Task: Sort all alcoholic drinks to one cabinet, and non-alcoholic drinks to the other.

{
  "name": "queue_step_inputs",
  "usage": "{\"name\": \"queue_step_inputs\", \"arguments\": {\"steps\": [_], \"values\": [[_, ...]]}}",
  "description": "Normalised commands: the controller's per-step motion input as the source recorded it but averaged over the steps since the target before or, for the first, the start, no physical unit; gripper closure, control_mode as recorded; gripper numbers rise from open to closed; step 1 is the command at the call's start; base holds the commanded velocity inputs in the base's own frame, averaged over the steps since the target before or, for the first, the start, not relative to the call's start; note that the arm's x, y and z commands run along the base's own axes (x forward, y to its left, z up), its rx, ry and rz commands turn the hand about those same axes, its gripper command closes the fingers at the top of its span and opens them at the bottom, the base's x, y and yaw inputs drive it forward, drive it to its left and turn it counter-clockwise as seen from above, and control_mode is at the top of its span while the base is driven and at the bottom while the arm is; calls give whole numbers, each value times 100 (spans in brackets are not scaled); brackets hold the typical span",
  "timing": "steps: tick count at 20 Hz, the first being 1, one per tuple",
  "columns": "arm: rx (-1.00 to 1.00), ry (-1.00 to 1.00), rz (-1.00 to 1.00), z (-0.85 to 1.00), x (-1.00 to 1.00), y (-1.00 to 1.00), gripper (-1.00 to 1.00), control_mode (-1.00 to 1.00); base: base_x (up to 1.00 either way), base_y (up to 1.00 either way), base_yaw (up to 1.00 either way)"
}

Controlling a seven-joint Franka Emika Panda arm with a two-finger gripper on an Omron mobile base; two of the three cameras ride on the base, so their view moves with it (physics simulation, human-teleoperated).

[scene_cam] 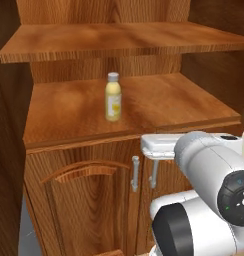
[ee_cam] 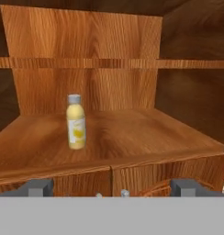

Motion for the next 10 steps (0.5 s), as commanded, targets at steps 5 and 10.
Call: {"name": "queue_step_inputs", "arguments": {"steps": [5, 10], "values": [[0, 0, 0, 0, 0, 0, -100, 100, -88, -7, -11], [0, 0, 0, 0, 0, 0, -100, 100, -87, -10, -10]]}}
